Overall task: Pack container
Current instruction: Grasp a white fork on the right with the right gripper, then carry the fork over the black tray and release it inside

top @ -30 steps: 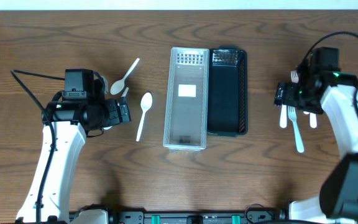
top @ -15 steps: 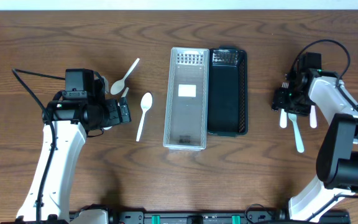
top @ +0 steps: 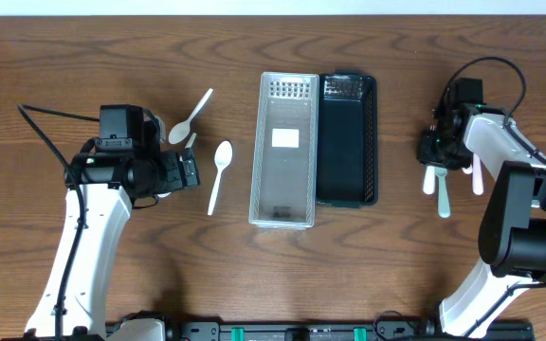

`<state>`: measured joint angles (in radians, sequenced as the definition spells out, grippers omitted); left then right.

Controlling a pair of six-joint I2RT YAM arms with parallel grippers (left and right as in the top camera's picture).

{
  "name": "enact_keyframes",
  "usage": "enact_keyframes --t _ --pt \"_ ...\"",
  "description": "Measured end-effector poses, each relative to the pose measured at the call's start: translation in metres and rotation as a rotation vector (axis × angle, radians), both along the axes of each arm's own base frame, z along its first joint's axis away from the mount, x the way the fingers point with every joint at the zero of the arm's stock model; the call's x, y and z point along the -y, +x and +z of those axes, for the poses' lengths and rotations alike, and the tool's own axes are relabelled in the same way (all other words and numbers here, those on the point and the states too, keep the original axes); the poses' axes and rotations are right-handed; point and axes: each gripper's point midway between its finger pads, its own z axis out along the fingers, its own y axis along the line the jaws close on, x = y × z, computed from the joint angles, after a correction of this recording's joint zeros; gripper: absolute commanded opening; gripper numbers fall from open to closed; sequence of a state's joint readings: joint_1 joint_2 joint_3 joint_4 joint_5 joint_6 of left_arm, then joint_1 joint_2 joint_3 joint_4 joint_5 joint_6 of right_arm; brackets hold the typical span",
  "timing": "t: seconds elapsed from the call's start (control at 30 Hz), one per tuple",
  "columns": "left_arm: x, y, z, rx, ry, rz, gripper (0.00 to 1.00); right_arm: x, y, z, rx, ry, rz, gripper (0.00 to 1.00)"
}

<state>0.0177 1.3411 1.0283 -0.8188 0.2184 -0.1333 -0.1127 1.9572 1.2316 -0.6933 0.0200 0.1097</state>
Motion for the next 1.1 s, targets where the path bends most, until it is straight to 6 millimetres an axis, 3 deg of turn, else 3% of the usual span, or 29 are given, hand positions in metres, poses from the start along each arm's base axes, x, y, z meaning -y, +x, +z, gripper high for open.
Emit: enact_keyframes --t 0.3,0.43,0.5,0.6,0.73,0.83,0.93,1.1 --pt "0.0 0.0 0.0 0.0 0.0 0.0 0.98 0.005 -0.002 0.001 -0.005 -0.034 -0.017 0.02" --pt "0.0 0.0 0.0 0.0 0.0 0.0 0.98 0.006 -0.001 0.008 0.005 -0.039 -0.018 0.01" --pt "0.0 0.0 0.0 0.0 0.0 0.0 0.98 0.005 0.001 0.019 0.036 -0.044 -0.014 0.01" --pt "0.0 0.0 0.0 0.0 0.0 0.0 0.98 -0.001 0.01 0.058 0.142 -0.052 0.005 0.01" --pt "0.0 0.0 0.0 0.0 0.0 0.0 0.98 -0.029 0.015 0.128 0.327 -0.037 0.08 0.01" --pt "0.0 0.0 0.0 0.0 0.0 0.0 0.98 -0.065 0.008 0.159 0.399 0.024 0.164 0.01" --pt "0.0 0.0 0.0 0.0 0.0 0.0 0.98 -0.104 0.0 0.166 0.407 0.101 0.247 0.01" --pt "0.0 0.0 0.0 0.0 0.0 0.0 0.98 -0.164 -0.007 0.158 0.386 0.179 0.324 0.01"
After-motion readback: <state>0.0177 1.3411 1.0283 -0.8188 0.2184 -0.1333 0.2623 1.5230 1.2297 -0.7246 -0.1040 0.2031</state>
